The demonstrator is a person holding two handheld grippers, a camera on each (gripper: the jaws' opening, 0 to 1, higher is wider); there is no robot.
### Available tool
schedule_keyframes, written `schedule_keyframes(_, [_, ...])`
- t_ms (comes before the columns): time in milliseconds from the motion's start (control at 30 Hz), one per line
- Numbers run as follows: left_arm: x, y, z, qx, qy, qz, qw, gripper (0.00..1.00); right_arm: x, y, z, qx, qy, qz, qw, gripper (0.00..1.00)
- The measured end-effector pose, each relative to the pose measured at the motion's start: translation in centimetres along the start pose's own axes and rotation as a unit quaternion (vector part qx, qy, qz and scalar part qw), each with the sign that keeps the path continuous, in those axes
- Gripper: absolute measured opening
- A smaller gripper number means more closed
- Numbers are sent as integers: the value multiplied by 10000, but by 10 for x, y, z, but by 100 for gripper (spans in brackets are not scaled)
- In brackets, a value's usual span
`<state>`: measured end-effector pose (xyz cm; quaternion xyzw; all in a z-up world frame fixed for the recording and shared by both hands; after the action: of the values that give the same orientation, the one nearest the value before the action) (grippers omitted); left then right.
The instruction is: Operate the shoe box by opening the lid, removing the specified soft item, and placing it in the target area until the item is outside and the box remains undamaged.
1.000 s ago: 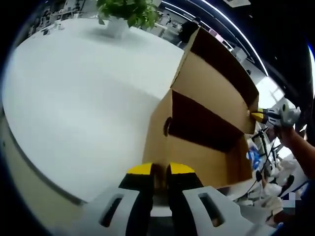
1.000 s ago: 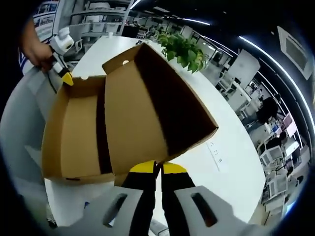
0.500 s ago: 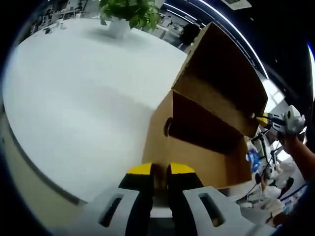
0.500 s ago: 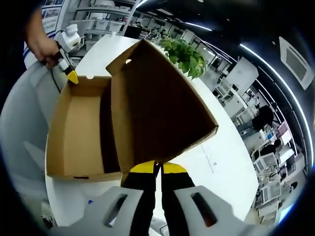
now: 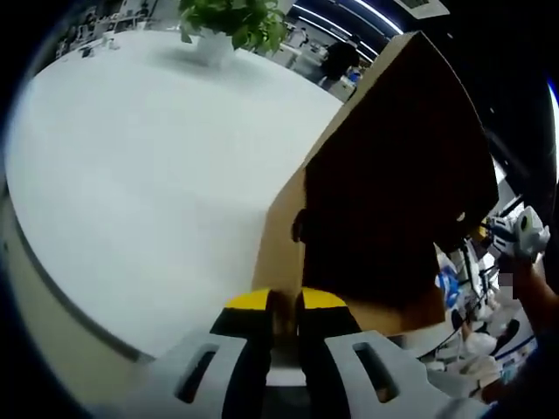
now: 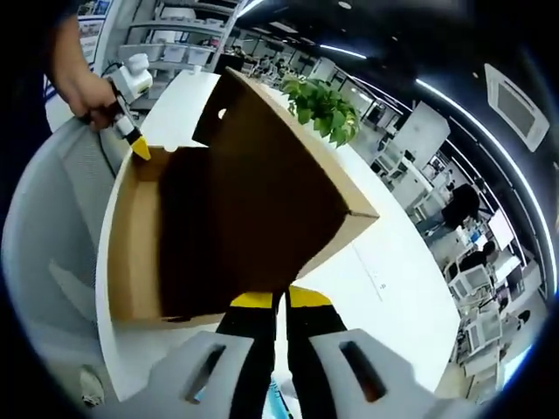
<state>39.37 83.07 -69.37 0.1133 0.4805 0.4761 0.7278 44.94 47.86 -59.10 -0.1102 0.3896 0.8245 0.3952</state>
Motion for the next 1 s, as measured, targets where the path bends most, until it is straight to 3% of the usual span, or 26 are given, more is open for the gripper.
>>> schedule_keyframes(367, [2, 0, 1, -12, 55, -24, 10000, 8, 20, 15, -4, 64, -302, -98, 9995, 2])
schedule_keyframes(1000, [2, 1, 1, -82, 127, -18, 9999, 8, 54, 25, -13, 164, -167, -106, 9997, 4])
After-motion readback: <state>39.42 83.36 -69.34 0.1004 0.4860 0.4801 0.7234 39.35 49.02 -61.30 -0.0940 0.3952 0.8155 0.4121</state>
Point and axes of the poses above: the point that each gripper's makers call its tool centre point, and the gripper's own axes: y roughly backward along the fingers, x roughly to its left, z roughly out of its top, the point moved 6 cm from there along y, roughly backward along the fingers, and after that the axes turned 8 degrees about -z, right-handed, at the moved point
